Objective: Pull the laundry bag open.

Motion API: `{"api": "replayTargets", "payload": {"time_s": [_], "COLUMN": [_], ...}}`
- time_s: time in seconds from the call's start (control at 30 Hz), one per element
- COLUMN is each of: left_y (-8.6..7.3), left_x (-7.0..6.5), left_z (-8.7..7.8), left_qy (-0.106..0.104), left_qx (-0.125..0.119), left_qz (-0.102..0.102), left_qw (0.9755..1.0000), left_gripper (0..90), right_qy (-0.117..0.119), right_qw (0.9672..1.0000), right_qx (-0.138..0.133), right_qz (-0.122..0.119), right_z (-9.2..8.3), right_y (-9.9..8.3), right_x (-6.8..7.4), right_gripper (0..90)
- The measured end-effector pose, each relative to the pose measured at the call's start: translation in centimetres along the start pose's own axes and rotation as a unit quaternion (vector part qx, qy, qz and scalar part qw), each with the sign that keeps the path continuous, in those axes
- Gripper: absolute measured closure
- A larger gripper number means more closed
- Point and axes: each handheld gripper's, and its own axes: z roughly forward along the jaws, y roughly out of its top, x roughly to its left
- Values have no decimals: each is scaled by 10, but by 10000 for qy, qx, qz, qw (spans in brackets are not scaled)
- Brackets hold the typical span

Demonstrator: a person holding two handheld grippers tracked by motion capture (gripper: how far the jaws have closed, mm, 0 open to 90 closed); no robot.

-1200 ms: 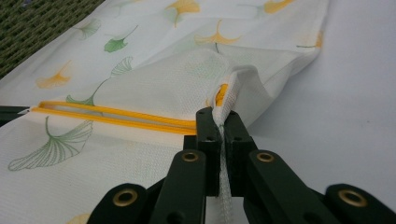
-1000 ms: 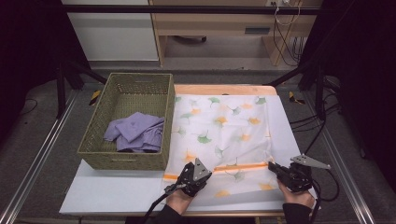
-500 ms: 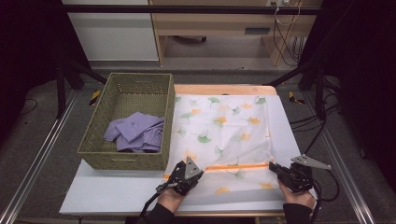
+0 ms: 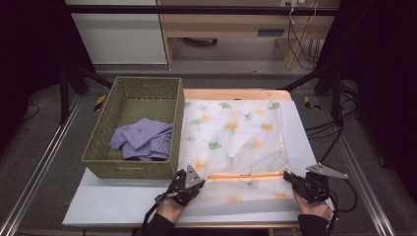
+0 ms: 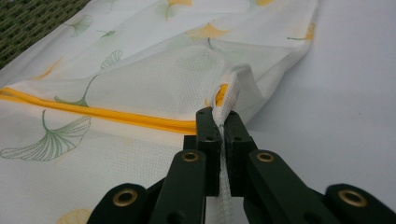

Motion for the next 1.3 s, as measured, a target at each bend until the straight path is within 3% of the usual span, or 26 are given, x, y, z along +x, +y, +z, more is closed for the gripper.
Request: {"api": "replayTargets", "payload": {"time_s": [0.43,1.3], "left_y": [-9,-30], "left_x": [12,31], "left_z": [-15,-33], "left_qy": [184,353], "left_qx": [110,136], "left_qz": [68,-168], "left_qw": [9997,9991], "left_gripper": [889,889], "right_qy": [-25,-45], "right_qw": [10000,10000], "right_qx": [54,76], "right_qz": [-4,25], "right_z": [2,1], "right_y": [-1,-3], "right_x": [0,-2], "right_gripper": [879,879]}}
